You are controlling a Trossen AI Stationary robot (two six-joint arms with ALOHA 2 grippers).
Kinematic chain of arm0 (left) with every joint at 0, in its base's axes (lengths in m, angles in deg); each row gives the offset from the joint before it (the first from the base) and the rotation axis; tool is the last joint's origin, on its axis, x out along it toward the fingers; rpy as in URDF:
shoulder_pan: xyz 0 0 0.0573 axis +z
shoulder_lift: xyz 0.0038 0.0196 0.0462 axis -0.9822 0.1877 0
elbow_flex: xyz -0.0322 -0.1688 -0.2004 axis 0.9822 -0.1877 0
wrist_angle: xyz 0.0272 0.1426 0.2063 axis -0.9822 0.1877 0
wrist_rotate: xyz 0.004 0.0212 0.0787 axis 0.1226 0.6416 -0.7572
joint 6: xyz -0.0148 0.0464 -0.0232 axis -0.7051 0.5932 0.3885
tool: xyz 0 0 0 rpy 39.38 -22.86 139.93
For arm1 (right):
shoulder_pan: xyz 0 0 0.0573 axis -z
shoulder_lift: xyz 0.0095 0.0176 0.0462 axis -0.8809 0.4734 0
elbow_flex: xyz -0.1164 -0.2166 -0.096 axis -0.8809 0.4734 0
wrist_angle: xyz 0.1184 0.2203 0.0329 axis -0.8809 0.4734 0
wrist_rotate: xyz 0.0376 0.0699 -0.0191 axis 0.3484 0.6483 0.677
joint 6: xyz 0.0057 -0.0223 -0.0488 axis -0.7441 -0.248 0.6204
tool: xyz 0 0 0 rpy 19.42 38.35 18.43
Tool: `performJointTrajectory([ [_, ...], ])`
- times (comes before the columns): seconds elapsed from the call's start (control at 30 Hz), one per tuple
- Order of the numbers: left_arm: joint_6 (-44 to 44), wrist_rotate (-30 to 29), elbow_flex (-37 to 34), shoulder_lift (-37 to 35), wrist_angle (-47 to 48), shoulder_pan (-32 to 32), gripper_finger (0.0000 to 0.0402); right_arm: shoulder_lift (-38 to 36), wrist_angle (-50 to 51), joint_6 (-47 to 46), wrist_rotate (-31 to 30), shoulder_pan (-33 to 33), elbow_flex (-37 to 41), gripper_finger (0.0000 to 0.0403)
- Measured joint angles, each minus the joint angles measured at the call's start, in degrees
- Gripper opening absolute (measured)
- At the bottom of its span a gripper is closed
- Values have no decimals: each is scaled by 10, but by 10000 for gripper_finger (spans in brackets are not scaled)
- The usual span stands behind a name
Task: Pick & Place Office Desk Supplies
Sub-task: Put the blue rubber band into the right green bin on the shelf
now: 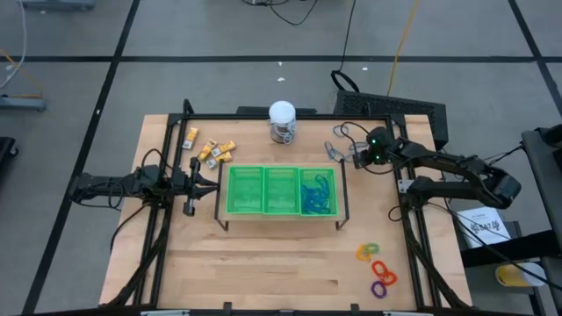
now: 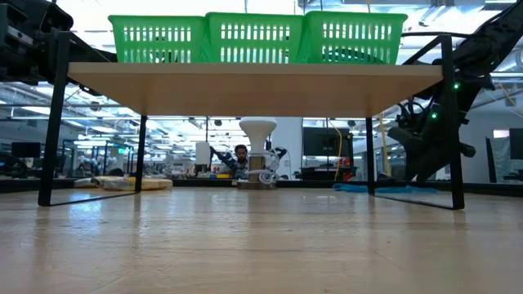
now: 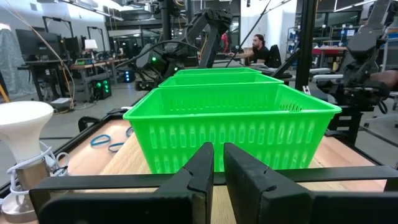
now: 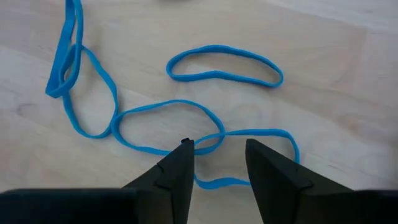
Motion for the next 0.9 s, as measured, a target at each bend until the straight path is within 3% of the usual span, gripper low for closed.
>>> performJointTrajectory([
  [0.2, 0, 0, 0, 0, 0, 0, 45, 36, -8, -31, 3, 0, 0, 128],
  [0.53, 0, 0, 0, 0, 0, 0, 45, 126, -103, -54, 3, 15, -2, 128],
  [0.73, 0, 0, 0, 0, 0, 0, 45, 118, -107, -44, 1, 26, -2, 128],
  [0.9, 0, 0, 0, 0, 0, 0, 45, 102, -102, -41, -56, 29, 1, 128],
])
